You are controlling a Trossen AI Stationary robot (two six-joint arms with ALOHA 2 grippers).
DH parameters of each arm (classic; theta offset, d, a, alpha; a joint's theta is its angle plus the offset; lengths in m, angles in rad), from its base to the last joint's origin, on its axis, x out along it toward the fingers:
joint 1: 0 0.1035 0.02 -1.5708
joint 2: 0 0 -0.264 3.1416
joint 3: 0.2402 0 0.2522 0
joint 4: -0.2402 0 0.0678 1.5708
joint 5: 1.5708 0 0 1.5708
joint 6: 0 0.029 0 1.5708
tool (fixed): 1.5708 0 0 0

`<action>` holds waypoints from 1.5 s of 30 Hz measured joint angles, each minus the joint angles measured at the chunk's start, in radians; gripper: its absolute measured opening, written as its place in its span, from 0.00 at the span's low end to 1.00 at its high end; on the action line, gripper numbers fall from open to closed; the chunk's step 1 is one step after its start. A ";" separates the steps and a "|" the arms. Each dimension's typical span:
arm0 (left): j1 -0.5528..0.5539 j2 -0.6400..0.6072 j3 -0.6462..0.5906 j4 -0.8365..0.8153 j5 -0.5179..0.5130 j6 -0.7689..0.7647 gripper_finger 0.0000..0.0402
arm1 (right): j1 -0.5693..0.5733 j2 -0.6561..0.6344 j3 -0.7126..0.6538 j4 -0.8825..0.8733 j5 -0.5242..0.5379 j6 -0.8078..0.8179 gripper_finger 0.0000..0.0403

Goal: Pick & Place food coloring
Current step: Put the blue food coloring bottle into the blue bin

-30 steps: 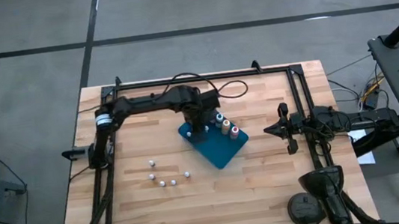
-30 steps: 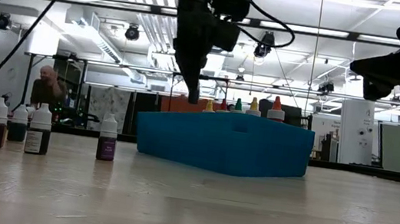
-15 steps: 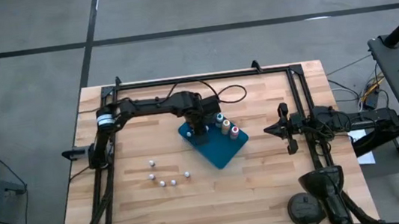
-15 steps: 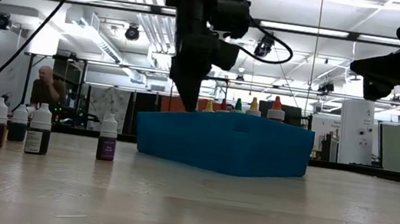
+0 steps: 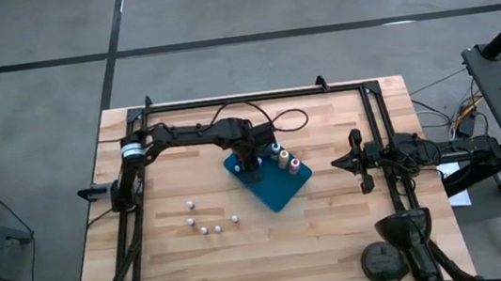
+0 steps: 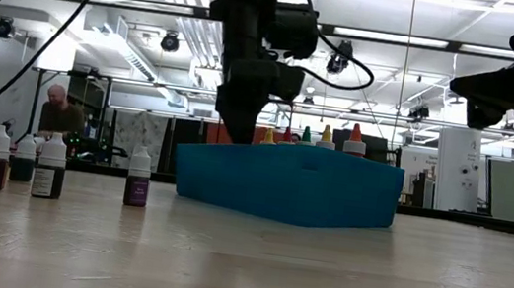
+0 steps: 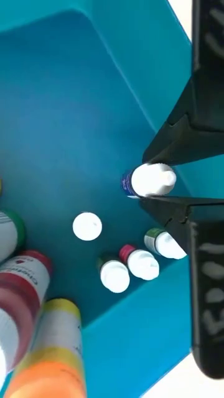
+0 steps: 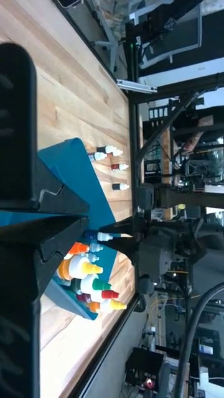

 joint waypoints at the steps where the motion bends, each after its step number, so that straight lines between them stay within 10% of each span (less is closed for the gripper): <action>1: 0.001 0.000 -0.001 0.000 0.000 0.000 0.12 | 0.000 0.000 0.000 0.000 0.000 0.001 0.02; 45: 0.032 0.076 -0.001 0.062 -0.010 0.016 0.12 | 0.000 0.000 0.000 0.000 0.000 0.001 0.02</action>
